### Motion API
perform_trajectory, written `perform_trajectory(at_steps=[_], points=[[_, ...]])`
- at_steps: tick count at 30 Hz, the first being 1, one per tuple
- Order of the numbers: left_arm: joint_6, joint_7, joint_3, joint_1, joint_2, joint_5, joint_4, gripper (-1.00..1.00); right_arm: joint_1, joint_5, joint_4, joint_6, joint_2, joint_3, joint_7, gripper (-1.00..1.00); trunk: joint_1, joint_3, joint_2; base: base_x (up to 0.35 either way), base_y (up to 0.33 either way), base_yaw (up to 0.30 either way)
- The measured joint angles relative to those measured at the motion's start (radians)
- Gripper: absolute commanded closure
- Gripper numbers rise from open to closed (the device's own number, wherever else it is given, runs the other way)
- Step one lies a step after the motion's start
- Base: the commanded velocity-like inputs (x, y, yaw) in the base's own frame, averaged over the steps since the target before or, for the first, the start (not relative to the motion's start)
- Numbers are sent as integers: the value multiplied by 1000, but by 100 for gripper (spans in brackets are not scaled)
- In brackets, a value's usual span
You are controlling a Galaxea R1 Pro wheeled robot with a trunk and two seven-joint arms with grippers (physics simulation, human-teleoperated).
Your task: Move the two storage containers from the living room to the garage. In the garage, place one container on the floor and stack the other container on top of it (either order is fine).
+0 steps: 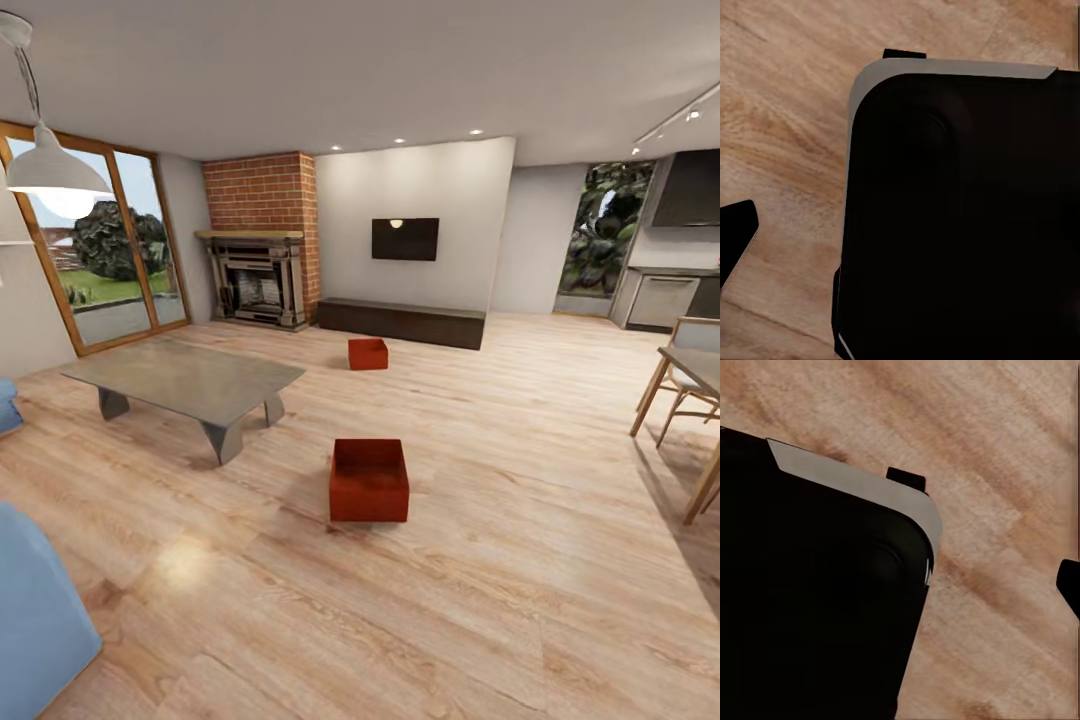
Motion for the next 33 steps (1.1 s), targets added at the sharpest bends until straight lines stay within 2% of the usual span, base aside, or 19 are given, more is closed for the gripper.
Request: perform_trajectory(at_steps=[33], points=[[-20, 0, -4, 0, -4, -1, 0, -100, 0, 1, 0, 0, 0, 1, 0, -100, 0, 0, 0, 321, 0, 0]])
